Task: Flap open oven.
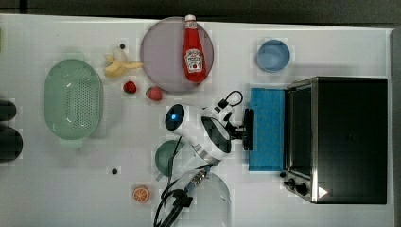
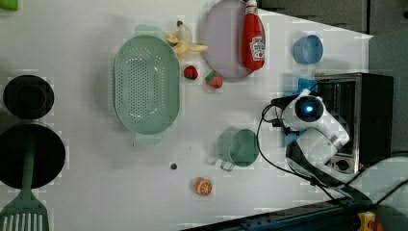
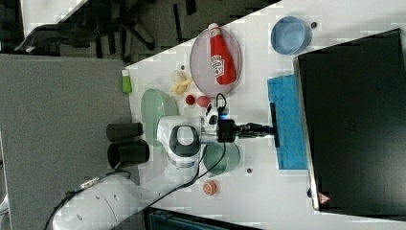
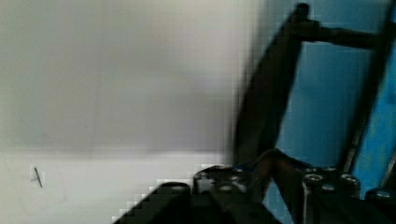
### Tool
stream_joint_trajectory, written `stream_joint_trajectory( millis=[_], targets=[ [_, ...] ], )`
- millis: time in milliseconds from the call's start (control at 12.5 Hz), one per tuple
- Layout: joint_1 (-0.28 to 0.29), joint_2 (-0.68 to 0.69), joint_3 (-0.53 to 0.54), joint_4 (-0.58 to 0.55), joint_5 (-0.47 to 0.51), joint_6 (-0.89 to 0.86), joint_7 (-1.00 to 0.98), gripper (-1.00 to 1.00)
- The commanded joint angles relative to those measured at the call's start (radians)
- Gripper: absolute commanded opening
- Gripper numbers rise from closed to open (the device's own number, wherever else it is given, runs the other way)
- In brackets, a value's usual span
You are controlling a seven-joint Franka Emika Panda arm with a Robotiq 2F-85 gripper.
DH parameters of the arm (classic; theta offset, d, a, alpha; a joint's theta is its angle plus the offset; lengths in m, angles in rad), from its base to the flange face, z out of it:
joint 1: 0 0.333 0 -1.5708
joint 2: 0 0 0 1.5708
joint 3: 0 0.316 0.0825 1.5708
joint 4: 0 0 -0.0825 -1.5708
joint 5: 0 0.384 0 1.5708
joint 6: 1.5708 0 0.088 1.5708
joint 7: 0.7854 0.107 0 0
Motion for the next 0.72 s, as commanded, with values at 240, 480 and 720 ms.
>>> stream_joint_trajectory(
  millis=[240, 480, 720],
  targets=[
    [-0.014, -0.081, 0.005, 0.057, 0.080, 0.047, 0.068, -0.65],
    [-0.019, -0.234, -0.001, 0.060, 0.366, 0.040, 0.067, -0.65],
    [-0.025, -0.395, -0.013, 0.098, 0.643, -0.052, 0.080, -0.65]
  ],
)
